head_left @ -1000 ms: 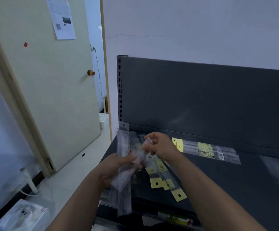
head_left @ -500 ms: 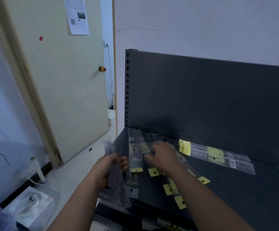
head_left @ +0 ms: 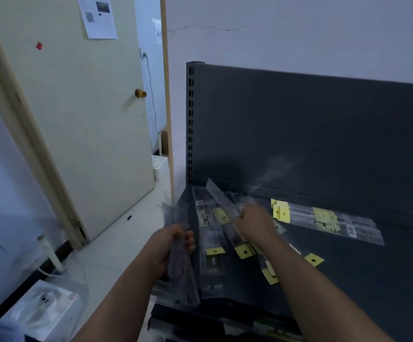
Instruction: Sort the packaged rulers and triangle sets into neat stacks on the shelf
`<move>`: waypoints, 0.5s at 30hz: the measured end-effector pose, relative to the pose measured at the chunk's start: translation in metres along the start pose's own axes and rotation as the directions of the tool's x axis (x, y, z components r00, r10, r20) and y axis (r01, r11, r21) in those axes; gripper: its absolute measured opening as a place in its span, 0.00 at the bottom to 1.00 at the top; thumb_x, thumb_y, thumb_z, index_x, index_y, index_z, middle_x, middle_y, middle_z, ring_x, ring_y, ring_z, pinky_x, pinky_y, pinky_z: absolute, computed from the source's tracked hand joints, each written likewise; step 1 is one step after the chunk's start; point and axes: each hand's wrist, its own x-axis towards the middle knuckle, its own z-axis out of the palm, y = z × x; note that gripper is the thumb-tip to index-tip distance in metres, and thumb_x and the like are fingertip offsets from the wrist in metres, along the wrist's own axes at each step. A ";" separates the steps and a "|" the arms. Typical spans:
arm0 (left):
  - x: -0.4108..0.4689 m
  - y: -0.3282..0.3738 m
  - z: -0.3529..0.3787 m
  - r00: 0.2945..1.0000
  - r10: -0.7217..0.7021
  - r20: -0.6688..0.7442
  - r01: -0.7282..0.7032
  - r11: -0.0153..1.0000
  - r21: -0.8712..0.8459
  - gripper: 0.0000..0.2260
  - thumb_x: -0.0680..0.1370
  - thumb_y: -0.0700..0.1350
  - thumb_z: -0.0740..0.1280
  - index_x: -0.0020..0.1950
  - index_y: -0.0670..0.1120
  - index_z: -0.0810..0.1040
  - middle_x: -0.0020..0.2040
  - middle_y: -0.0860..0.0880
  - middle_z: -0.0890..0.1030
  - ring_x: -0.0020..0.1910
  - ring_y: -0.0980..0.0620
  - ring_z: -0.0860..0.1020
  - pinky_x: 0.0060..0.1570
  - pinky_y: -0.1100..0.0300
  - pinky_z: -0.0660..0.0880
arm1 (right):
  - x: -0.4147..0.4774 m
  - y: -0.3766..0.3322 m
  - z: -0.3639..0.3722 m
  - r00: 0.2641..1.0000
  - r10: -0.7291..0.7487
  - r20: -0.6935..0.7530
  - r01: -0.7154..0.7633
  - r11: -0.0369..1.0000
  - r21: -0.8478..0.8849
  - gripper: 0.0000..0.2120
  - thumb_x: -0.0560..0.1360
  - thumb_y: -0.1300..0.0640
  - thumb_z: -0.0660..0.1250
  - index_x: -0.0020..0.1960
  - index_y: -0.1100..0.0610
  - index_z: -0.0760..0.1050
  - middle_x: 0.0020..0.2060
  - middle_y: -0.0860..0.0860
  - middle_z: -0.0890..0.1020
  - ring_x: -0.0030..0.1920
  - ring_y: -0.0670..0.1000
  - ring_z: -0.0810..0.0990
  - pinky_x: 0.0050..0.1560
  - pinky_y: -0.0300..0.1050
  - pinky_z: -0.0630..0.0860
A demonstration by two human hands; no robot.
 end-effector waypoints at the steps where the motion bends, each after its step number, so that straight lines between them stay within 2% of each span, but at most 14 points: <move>1: 0.003 0.003 -0.003 0.999 0.012 -0.035 -0.012 1.000 0.007 0.11 0.73 0.30 0.56 0.54 0.37 0.72 0.33 0.45 0.73 0.28 0.50 0.73 0.28 0.61 0.76 | -0.003 -0.002 -0.002 0.999 0.005 -0.047 -0.006 0.999 -0.032 0.09 0.77 0.54 0.59 0.39 0.56 0.70 0.44 0.56 0.80 0.46 0.57 0.80 0.40 0.42 0.68; 4: 0.009 0.013 -0.005 0.997 0.020 -0.070 -0.019 1.000 0.016 0.10 0.74 0.31 0.57 0.53 0.38 0.73 0.33 0.45 0.73 0.28 0.51 0.73 0.26 0.62 0.75 | -0.009 -0.014 -0.005 0.988 -0.050 -0.147 0.020 0.980 -0.200 0.12 0.77 0.53 0.57 0.39 0.57 0.72 0.42 0.55 0.80 0.41 0.55 0.79 0.38 0.42 0.69; 7: 0.012 0.019 -0.005 0.998 -0.008 -0.063 0.010 0.999 0.035 0.10 0.75 0.31 0.57 0.54 0.38 0.73 0.34 0.45 0.73 0.29 0.50 0.72 0.26 0.63 0.75 | -0.012 -0.031 0.009 0.990 -0.123 -0.070 0.101 0.962 -0.254 0.16 0.77 0.48 0.59 0.46 0.59 0.78 0.48 0.57 0.80 0.49 0.56 0.79 0.42 0.44 0.72; 10: 0.013 0.022 -0.008 0.999 -0.042 -0.028 0.043 0.999 0.025 0.10 0.75 0.31 0.57 0.53 0.38 0.73 0.34 0.45 0.73 0.29 0.50 0.73 0.26 0.62 0.76 | -0.012 -0.042 0.026 0.997 -0.071 0.004 0.070 0.975 -0.209 0.24 0.72 0.40 0.65 0.52 0.60 0.79 0.52 0.56 0.79 0.53 0.56 0.78 0.47 0.45 0.74; 15: 0.012 0.021 -0.012 0.997 -0.071 0.010 0.071 0.997 0.006 0.09 0.76 0.32 0.57 0.51 0.39 0.73 0.34 0.45 0.73 0.29 0.50 0.72 0.27 0.61 0.77 | -0.010 -0.056 0.027 0.999 -0.008 -0.032 0.000 0.967 -0.254 0.13 0.72 0.51 0.67 0.50 0.61 0.79 0.49 0.57 0.82 0.50 0.57 0.80 0.42 0.43 0.70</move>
